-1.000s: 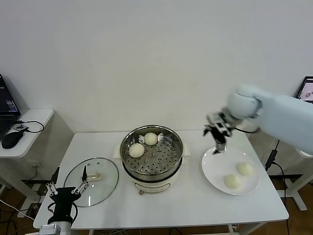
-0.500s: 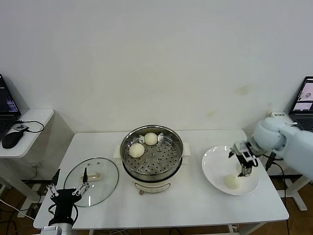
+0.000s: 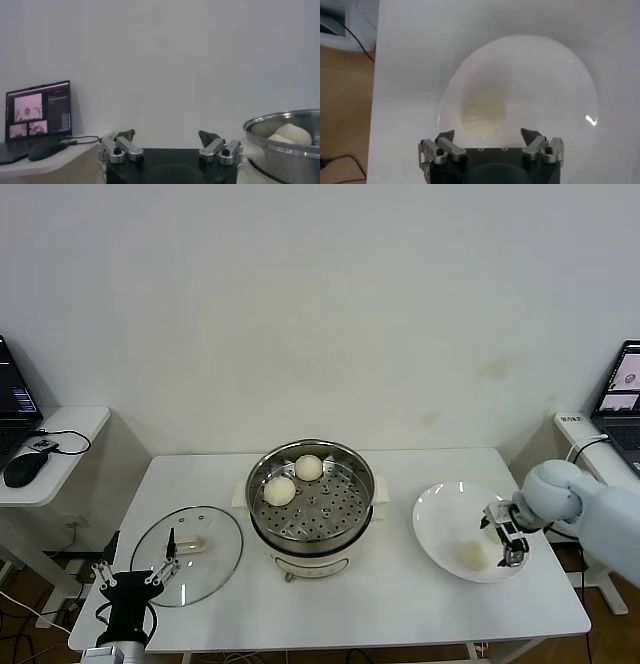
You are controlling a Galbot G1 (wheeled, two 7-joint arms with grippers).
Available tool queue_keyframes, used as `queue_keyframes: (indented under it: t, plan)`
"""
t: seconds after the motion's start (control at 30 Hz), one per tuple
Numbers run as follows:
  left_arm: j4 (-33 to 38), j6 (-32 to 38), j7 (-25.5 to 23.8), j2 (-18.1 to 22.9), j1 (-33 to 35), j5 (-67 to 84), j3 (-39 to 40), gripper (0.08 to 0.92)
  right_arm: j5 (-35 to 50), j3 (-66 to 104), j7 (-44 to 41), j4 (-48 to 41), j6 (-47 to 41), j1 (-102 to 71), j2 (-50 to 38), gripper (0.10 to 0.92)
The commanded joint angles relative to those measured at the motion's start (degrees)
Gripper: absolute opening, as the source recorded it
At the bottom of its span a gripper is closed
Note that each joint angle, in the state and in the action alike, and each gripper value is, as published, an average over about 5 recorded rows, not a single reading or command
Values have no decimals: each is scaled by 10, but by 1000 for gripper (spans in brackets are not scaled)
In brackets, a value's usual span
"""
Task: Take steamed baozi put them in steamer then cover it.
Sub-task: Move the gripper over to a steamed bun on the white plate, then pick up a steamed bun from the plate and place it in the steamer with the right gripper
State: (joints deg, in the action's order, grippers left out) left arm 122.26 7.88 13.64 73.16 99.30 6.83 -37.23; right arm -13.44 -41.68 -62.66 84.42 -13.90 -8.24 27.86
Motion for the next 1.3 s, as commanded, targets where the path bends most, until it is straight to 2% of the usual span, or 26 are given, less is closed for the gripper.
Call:
queue_keyframes:
  t: [0.03,0.33,0.97,1.3]
  plan:
    - [-1,0,0,0,0,0,0,823,-16,37,9,-29,2,-49,22,823]
    - [0,1,1,-1,3,0,-5,823,-14,44,13,-36,-6,-59,38,814]
    - [2,4,3,2,4,0,-4,823,-8,55,2,-49,1,-40,40,648]
    - [2,5,3,-2,1,1,-3,823,69,18,-20,-20,-8,102,1,636]
